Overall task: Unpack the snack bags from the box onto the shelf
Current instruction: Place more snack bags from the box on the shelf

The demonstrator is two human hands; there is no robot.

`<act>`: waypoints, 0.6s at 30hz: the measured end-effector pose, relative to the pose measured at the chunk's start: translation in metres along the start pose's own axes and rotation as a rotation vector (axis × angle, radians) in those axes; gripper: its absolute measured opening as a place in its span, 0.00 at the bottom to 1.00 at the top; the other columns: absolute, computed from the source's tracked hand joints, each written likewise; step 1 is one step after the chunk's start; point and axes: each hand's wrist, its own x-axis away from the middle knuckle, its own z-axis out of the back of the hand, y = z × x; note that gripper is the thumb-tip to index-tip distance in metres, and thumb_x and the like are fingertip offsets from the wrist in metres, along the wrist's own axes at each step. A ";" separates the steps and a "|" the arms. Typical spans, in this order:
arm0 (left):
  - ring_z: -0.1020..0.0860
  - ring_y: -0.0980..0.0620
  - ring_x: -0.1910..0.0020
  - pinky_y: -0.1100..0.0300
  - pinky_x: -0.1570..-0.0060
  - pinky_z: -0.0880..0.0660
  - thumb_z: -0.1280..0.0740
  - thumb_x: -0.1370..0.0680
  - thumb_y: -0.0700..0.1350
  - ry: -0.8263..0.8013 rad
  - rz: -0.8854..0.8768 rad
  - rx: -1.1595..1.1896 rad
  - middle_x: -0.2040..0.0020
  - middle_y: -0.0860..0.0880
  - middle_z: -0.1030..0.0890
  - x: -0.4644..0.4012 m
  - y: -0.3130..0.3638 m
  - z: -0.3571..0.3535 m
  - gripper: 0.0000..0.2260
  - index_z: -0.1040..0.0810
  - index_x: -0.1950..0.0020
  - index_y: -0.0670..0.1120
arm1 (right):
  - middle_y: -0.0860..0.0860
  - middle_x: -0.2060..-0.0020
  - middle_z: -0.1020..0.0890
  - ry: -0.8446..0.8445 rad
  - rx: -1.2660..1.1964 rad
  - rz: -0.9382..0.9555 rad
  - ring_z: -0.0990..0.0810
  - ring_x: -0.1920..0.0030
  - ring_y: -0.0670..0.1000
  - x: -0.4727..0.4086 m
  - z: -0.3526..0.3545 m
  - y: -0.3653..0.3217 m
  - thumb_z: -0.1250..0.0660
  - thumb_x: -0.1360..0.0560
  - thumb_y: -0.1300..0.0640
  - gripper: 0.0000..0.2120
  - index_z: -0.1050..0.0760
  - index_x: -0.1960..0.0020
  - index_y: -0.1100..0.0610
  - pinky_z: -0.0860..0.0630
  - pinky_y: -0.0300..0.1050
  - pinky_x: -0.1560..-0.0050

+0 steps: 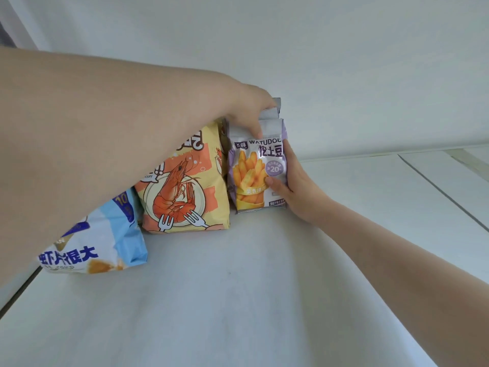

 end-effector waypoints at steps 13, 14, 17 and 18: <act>0.29 0.41 0.38 0.56 0.51 0.36 0.32 0.23 0.47 0.059 0.014 -0.071 0.35 0.40 0.28 0.005 0.000 -0.003 0.25 0.33 0.31 0.37 | 0.53 0.36 0.25 0.076 -0.019 -0.188 0.26 0.47 0.52 0.011 -0.015 -0.005 0.38 0.19 0.53 0.37 0.58 0.20 0.53 0.36 0.37 0.50; 0.29 0.41 0.38 0.56 0.51 0.36 0.32 0.23 0.47 0.059 0.013 -0.083 0.35 0.40 0.28 0.004 0.001 -0.003 0.25 0.33 0.31 0.37 | 0.52 0.34 0.25 0.092 -0.035 -0.196 0.25 0.44 0.53 0.011 -0.017 -0.005 0.37 0.19 0.53 0.37 0.57 0.20 0.53 0.35 0.38 0.49; 0.30 0.40 0.38 0.57 0.52 0.38 0.32 0.23 0.46 0.055 0.009 -0.113 0.35 0.40 0.29 0.002 0.003 -0.003 0.24 0.34 0.31 0.37 | 0.50 0.30 0.27 0.085 -0.057 -0.214 0.24 0.39 0.56 0.011 -0.018 -0.005 0.31 0.23 0.51 0.43 0.57 0.20 0.51 0.29 0.45 0.40; 0.30 0.41 0.37 0.56 0.52 0.37 0.32 0.23 0.46 0.055 0.009 -0.114 0.35 0.40 0.29 0.002 0.003 -0.003 0.24 0.34 0.31 0.38 | 0.50 0.30 0.27 0.082 -0.056 -0.223 0.24 0.38 0.57 0.011 -0.017 -0.006 0.30 0.24 0.51 0.44 0.57 0.20 0.51 0.28 0.47 0.39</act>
